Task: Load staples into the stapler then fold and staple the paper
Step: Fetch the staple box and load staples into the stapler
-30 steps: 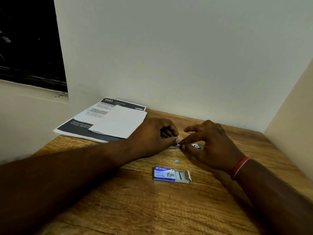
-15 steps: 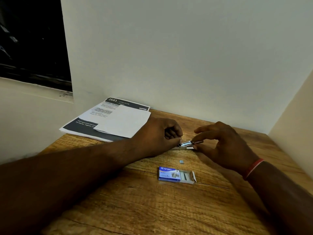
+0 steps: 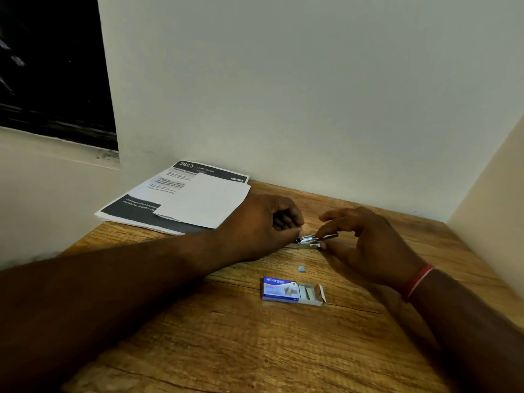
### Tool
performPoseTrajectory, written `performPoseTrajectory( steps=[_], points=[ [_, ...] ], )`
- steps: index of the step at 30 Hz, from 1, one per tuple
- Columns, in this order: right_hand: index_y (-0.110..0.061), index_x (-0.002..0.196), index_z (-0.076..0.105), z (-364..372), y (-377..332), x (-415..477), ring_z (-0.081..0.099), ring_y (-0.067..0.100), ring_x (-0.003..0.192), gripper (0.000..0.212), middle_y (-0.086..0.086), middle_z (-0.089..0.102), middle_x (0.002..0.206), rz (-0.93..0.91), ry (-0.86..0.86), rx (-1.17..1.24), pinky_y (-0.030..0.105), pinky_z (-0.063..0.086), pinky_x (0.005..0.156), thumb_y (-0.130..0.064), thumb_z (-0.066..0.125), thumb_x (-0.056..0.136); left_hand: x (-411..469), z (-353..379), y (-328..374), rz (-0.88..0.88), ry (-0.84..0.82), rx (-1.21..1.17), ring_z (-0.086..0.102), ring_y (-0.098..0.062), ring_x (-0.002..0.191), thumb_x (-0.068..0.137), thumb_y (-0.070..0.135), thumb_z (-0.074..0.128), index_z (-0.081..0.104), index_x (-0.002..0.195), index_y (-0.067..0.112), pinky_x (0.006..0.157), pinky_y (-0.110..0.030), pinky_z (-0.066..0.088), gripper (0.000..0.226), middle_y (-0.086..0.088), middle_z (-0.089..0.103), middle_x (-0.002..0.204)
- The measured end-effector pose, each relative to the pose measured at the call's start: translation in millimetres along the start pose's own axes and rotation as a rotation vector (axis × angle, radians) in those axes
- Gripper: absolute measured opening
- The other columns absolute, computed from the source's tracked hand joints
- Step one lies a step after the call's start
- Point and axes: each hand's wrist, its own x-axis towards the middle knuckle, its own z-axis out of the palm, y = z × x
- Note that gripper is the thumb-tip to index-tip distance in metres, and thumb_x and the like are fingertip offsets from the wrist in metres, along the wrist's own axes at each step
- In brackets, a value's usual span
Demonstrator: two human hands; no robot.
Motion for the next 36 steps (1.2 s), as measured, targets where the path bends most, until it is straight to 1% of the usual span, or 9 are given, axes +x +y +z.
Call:
performPoseTrajectory(
  steps=[4, 7, 10, 12, 15, 19, 25, 30, 36],
  points=[
    [-0.047, 0.105, 0.088, -3.5, 5.5, -0.2, 0.065, 0.0, 0.12, 0.023, -0.022, 0.076, 0.131, 0.04, -0.002, 0.048, 0.026, 0.048, 0.092, -0.031, 0.094, 0.09, -0.6, -0.5, -0.8, 0.004, -0.001, 0.001, 0.08, -0.007, 0.086, 0.09, 0.015, 0.095, 0.084, 0.096, 0.022, 0.083, -0.025, 0.068, 0.015, 0.007, 0.084, 0.09],
    [-0.046, 0.105, 0.089, -3.6, 9.5, -0.9, 0.07, -0.001, 0.108, 0.025, -0.023, 0.078, 0.126, 0.078, -0.002, 0.118, 0.018, 0.045, 0.081, -0.029, 0.095, 0.088, 0.0, -0.3, -2.2, 0.004, -0.005, 0.003, 0.08, -0.005, 0.085, 0.09, 0.016, 0.096, 0.084, 0.096, 0.025, 0.081, -0.022, 0.067, 0.016, 0.008, 0.084, 0.089],
    [-0.042, 0.104, 0.091, -3.4, 12.6, -1.9, 0.072, -0.004, 0.102, 0.027, -0.022, 0.081, 0.12, 0.094, -0.01, 0.208, 0.009, 0.05, 0.073, -0.021, 0.096, 0.087, 0.8, 0.8, -2.9, -0.001, -0.009, 0.0, 0.08, -0.004, 0.084, 0.089, 0.016, 0.096, 0.083, 0.094, 0.027, 0.08, -0.02, 0.066, 0.018, 0.009, 0.083, 0.088],
    [-0.038, 0.103, 0.091, -4.1, 15.2, -2.4, 0.073, -0.006, 0.101, 0.027, -0.018, 0.083, 0.114, 0.098, -0.006, 0.262, 0.006, 0.051, 0.074, -0.016, 0.095, 0.087, 1.4, 1.5, -3.4, -0.001, -0.008, 0.004, 0.08, -0.005, 0.085, 0.089, 0.017, 0.096, 0.083, 0.094, 0.029, 0.081, -0.022, 0.067, 0.019, 0.01, 0.083, 0.088],
    [-0.033, 0.105, 0.091, -7.9, 19.1, -3.0, 0.074, -0.005, 0.099, 0.026, -0.016, 0.085, 0.111, 0.121, 0.002, 0.279, 0.008, 0.053, 0.077, -0.015, 0.094, 0.088, 2.3, 2.0, -4.2, -0.006, -0.012, 0.007, 0.08, -0.004, 0.085, 0.089, 0.017, 0.096, 0.082, 0.094, 0.03, 0.081, -0.023, 0.068, 0.02, 0.011, 0.083, 0.088],
    [-0.031, 0.105, 0.091, -11.1, 21.7, -4.0, 0.077, 0.005, 0.094, 0.024, -0.016, 0.087, 0.101, 0.143, -0.008, 0.3, 0.019, 0.059, 0.074, -0.013, 0.092, 0.089, 2.8, 3.2, -4.8, -0.004, -0.015, -0.004, 0.08, -0.004, 0.085, 0.09, 0.015, 0.096, 0.084, 0.097, 0.026, 0.081, -0.022, 0.067, 0.017, 0.01, 0.084, 0.089],
    [-0.026, 0.103, 0.093, -6.9, 21.1, -1.5, 0.081, 0.001, 0.09, 0.022, -0.015, 0.088, 0.094, 0.155, -0.002, 0.345, 0.01, 0.059, 0.08, -0.008, 0.092, 0.09, 4.1, 8.0, -6.6, 0.019, 0.016, -0.006, 0.081, -0.007, 0.088, 0.091, 0.017, 0.095, 0.083, 0.098, 0.028, 0.085, -0.031, 0.069, 0.018, 0.008, 0.084, 0.092],
    [-0.03, 0.099, 0.092, -0.2, 10.4, 0.6, 0.079, -0.003, 0.09, 0.023, -0.024, 0.085, 0.093, 0.104, 0.024, 0.302, 0.008, 0.058, 0.081, -0.009, 0.092, 0.091, 3.8, 11.0, -7.5, 0.076, 0.009, 0.018, 0.081, -0.002, 0.091, 0.093, 0.015, 0.094, 0.088, 0.103, 0.025, 0.083, -0.017, 0.064, 0.015, 0.012, 0.086, 0.096],
    [-0.04, 0.095, 0.09, 3.9, -1.8, 2.2, 0.079, -0.001, 0.09, 0.031, -0.028, 0.083, 0.092, 0.039, 0.041, 0.253, 0.011, 0.059, 0.081, -0.009, 0.09, 0.092, 2.9, 9.4, -2.2, 0.17, -0.087, 0.162, 0.078, -0.009, 0.093, 0.1, 0.015, 0.083, 0.091, 0.111, 0.023, 0.086, -0.037, 0.066, 0.015, 0.009, 0.084, 0.099]
  ],
)
